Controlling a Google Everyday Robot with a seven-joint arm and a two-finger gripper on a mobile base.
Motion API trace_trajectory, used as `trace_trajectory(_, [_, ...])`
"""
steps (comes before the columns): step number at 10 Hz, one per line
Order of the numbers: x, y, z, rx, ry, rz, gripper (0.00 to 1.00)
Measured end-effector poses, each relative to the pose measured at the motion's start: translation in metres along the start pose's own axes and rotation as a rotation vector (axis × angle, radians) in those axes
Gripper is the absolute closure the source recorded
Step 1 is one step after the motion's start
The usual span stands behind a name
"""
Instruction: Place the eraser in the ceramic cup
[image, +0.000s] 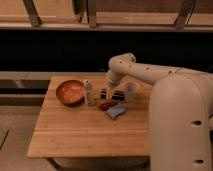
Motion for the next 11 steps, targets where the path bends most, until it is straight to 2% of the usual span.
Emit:
trace_trajectory(3, [0.0,0.0,0.0,0.002,0.004,0.002,0.2])
trace_trajectory(5, [0.013,-0.006,0.008,0.025,0.051,0.028,0.2])
trace_trajectory(7, [0.018,-0.017,0.019,0.056,0.097,0.032,0.2])
trace_trajectory(9, [0.017,-0.023,0.027,0.078,0.104,0.052,0.2])
trace_trajectory(11, [0.017,-0.018,0.04,0.068,0.104,0.089,0.2])
